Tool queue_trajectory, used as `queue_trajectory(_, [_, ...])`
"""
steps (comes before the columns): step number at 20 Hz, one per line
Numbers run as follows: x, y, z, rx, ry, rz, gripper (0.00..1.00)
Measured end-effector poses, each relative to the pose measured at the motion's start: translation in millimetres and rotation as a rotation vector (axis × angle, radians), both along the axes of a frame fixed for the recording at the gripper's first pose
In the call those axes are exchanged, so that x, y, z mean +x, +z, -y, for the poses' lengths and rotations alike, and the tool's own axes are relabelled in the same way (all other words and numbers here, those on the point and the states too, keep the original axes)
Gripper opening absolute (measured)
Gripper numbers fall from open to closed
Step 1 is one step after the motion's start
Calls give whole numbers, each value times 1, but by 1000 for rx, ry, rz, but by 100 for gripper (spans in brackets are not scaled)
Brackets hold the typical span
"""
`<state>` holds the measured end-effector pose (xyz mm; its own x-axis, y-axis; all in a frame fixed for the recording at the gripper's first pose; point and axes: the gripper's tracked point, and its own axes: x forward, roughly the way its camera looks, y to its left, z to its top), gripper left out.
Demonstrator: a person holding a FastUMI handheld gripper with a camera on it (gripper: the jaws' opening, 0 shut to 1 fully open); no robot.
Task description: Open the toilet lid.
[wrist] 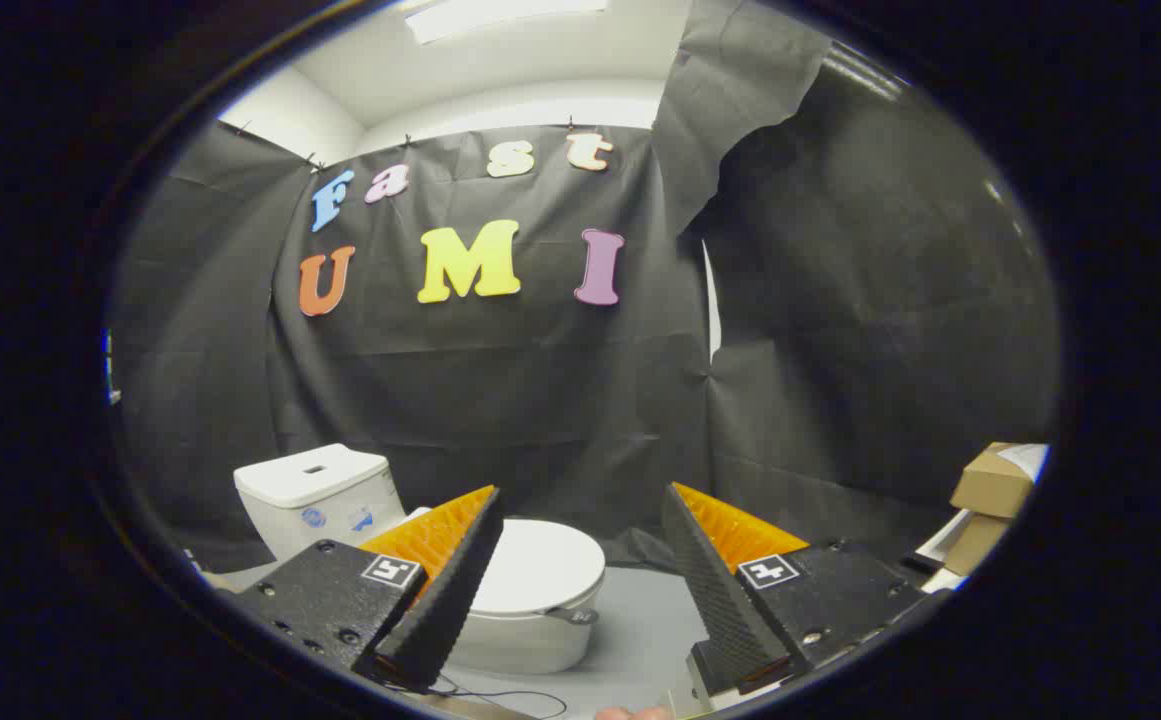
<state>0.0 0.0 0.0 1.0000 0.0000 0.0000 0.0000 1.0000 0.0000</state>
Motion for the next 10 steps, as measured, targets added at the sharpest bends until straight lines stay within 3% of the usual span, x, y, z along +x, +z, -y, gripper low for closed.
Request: queue_trajectory(10, [2, -8, -7, -55, 17, -23, 100])
